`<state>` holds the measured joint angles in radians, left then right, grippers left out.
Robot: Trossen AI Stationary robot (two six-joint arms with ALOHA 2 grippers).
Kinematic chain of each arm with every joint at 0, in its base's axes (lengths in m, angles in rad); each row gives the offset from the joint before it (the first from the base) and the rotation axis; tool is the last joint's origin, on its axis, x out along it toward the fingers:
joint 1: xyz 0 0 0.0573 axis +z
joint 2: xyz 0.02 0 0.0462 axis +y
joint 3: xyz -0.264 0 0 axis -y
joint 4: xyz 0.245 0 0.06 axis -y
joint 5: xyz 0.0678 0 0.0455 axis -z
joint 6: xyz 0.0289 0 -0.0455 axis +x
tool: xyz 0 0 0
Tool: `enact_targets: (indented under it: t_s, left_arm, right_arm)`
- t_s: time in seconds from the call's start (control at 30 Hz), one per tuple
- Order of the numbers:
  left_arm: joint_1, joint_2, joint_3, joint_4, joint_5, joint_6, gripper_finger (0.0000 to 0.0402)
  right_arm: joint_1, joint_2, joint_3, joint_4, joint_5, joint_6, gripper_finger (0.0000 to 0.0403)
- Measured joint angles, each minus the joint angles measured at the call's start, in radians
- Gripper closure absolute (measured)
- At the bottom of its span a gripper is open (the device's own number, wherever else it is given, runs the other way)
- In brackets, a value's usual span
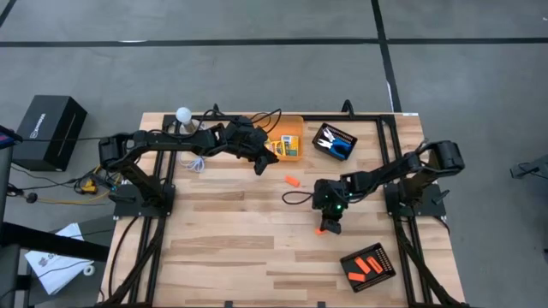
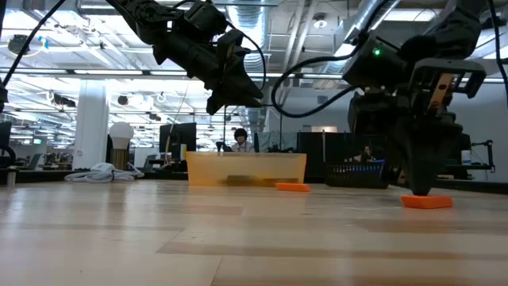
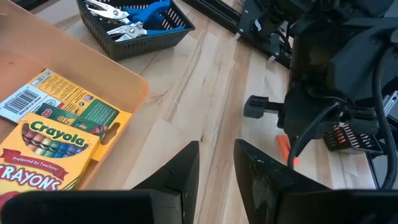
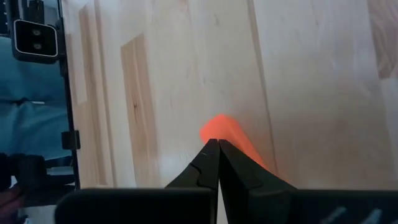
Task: Pick & Place School Supplies
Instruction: Put the orange eraser into the bottom black bin
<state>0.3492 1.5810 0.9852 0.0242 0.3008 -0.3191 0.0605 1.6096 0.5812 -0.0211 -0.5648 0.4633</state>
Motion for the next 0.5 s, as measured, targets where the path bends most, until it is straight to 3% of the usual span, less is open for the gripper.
enact_targets:
  t_s: [0.5]
  left_arm:
    - [0.0, 0.0, 0.0, 0.0, 0.0, 0.003, 0.0306]
  right_arm:
    - [-0.062, 0.0, 0.001, 0.01, 0.004, -0.033, 0.0403]
